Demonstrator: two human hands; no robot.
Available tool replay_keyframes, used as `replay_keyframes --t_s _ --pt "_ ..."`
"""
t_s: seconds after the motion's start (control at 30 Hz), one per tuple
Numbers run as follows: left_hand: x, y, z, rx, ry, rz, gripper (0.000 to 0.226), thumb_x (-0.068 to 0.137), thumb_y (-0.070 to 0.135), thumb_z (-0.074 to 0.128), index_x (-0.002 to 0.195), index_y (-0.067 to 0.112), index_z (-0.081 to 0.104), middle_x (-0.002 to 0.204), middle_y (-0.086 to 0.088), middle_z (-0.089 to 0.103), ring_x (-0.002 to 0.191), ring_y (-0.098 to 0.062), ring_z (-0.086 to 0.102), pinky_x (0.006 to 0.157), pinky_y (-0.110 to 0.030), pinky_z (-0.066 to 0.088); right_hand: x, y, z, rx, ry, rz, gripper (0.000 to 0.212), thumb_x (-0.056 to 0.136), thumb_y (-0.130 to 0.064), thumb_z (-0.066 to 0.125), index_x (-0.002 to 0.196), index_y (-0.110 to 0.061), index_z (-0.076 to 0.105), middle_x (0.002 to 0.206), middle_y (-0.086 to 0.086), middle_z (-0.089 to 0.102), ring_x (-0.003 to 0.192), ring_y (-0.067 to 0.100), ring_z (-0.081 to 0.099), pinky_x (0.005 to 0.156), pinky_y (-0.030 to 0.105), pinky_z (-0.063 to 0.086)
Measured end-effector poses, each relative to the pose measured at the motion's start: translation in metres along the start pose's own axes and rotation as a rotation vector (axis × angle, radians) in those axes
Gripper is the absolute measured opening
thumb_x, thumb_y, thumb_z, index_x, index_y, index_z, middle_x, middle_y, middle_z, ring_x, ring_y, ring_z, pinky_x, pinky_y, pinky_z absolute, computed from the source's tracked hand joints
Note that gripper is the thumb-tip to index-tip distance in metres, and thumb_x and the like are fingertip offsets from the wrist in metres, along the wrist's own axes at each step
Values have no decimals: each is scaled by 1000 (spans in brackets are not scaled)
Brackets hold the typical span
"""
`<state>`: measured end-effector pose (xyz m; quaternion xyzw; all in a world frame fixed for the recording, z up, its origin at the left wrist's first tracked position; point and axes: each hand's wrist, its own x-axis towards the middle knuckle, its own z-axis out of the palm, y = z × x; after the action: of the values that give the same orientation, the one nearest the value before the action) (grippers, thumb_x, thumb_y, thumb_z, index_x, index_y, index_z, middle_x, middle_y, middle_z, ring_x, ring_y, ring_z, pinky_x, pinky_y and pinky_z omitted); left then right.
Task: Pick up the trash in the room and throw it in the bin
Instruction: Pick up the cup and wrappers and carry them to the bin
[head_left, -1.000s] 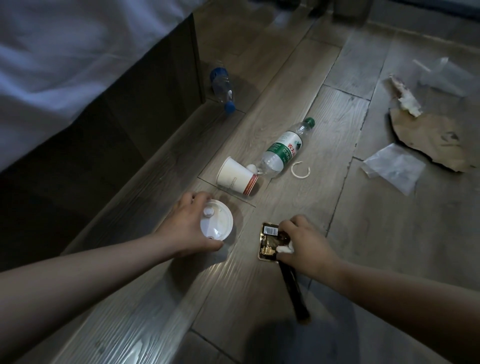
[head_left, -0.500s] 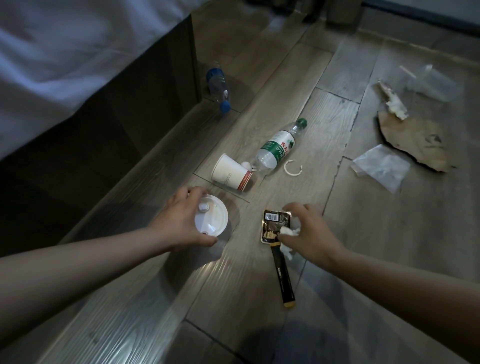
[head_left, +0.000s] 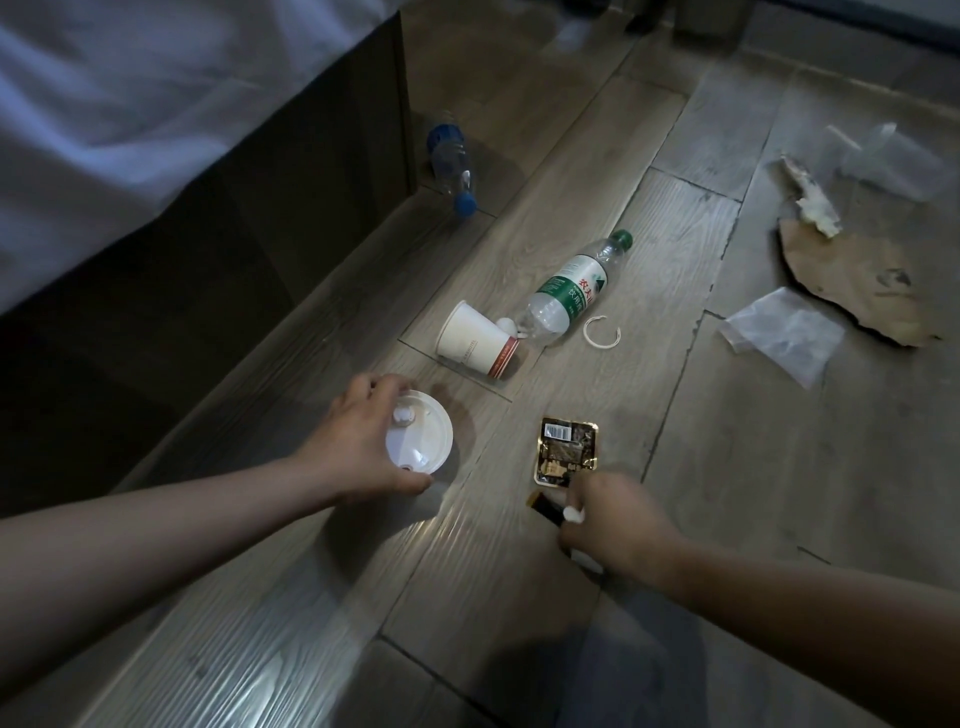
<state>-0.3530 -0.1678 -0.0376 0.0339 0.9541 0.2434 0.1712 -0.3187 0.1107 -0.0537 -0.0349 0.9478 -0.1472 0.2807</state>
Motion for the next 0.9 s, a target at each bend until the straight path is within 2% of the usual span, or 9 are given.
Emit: replay_keyframes --t_s 0.07,0.2,0.27,0.33,0.37,0.43,0.6,0.77,0.9 --pt "1 0 0 -6 0 1 97 53 47 84 134 33 33 137 3 28 124 -24 36 96 -34 41 3 3 -9 28 59 -28 11 70 -17 65 77 -14 56 80 0 60 73 18 58 54 31 43" --pt "3 0 0 -12 -14 1 97 54 47 84 134 33 32 137 3 27 125 -24 35 97 -35 41 18 5 -33 87 175 -38 15 79 -22 67 91 -15 63 89 3 64 78 17 60 66 34 50" --pt "4 0 0 -7 -15 1 97 54 48 84 133 32 32 137 3 27 125 -24 36 97 -36 42 28 4 -41 13 206 -67 41 78 -29 70 115 -18 57 110 4 60 94 19 58 71 31 48" --pt "4 0 0 -4 -11 2 97 53 49 84 133 32 32 137 3 28 125 -24 36 97 -36 42 36 4 -42 -102 152 -80 85 75 -37 75 144 -21 30 139 6 40 117 22 49 86 30 46" --pt "5 0 1 -1 -10 2 97 53 50 84 132 32 32 136 3 27 125 -23 36 97 -35 42 39 3 -41 -135 115 -69 103 72 -40 78 151 -21 14 148 8 28 128 25 42 94 31 44" --pt "5 -1 1 -5 -9 -2 97 53 50 84 133 32 31 136 3 27 125 -23 36 97 -35 42 44 4 -37 -150 62 -32 119 69 -45 79 153 -21 -2 154 12 17 134 29 36 100 34 42" --pt "5 -4 0 -30 -8 -13 96 54 48 84 134 32 32 137 4 27 125 -22 35 96 -34 41 52 3 -30 -97 58 26 116 68 -47 78 152 -16 4 144 12 27 115 27 51 84 31 49" --pt "6 -7 2 -33 1 -19 95 54 48 84 132 32 32 135 5 27 124 -21 36 93 -31 40 52 4 -29 -114 63 43 102 67 -46 77 145 -12 22 135 9 33 107 25 52 78 30 48" --pt "5 -5 2 -34 0 -17 95 54 48 84 132 32 32 135 5 27 124 -22 36 97 -34 41 50 5 -31 -109 57 28 96 67 -44 78 142 -13 26 131 9 36 99 21 50 71 26 42"
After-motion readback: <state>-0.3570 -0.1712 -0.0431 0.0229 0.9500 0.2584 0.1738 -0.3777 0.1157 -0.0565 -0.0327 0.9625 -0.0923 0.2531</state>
